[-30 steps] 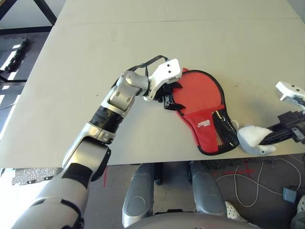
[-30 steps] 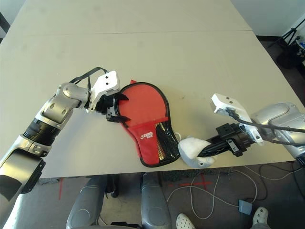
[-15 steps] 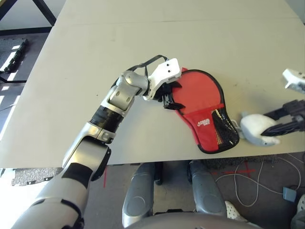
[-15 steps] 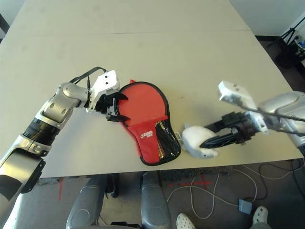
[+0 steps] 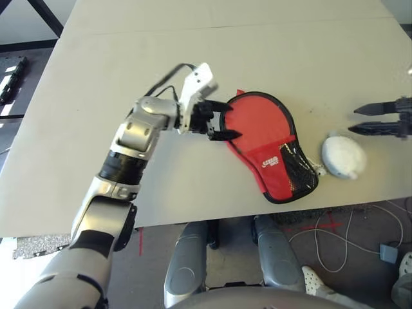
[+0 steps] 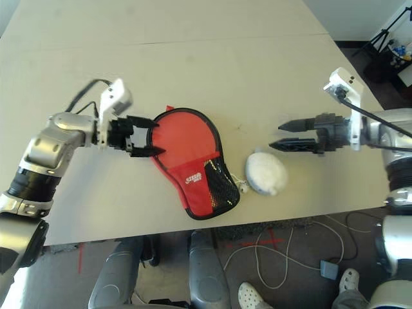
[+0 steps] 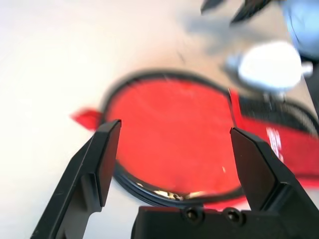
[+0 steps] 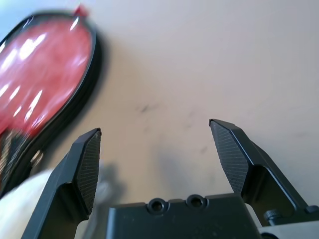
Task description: Store the ping-pong paddle in its case and zip it.
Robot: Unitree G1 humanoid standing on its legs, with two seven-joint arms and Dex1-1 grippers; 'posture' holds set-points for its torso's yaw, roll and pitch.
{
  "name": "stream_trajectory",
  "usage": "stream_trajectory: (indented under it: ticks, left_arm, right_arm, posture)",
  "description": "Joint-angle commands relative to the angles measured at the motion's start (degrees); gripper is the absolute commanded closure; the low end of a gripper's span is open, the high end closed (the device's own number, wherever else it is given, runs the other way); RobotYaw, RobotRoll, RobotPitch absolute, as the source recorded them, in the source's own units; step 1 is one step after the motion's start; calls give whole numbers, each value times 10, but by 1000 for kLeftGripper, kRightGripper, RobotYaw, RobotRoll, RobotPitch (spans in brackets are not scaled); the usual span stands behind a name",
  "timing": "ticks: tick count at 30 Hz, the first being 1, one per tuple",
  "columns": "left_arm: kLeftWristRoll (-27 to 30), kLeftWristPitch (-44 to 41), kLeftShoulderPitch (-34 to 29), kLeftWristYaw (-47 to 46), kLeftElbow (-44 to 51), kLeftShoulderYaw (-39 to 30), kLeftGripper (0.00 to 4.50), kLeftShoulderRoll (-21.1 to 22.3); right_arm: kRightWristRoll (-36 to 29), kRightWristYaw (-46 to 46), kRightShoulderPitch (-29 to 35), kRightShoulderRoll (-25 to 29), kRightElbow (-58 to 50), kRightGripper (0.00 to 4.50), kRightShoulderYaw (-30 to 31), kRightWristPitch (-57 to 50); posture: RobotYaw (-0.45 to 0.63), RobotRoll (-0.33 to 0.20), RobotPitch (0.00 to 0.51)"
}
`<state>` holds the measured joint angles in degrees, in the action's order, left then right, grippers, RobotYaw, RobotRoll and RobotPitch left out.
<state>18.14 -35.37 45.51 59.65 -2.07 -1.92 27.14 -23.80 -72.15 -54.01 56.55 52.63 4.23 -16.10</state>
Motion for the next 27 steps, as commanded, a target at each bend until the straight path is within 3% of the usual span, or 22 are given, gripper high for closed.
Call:
stream_trajectory:
  ticks: [1,9,18,27]
  left_arm:
    - [29,-4,-26,-76,18,-69,0,-8]
    - [35,38,-116,-294,59,-206,0,-48]
    - [-5,157,-169,-415,-3,-249,0,-38]
    - [2,187,-184,-436,-32,-246,0,-28]
  right_arm:
    - [0,76,4,-24,29,32,-74,51]
    - [28,243,35,-72,59,32,-175,220]
    - [48,370,40,-102,117,32,-223,305]
    - [45,416,28,-105,155,32,-253,296]
  posture:
    - [-70,0,274]
    - [-53,0,271]
    - [-35,0,267]
    - [-24,0,268]
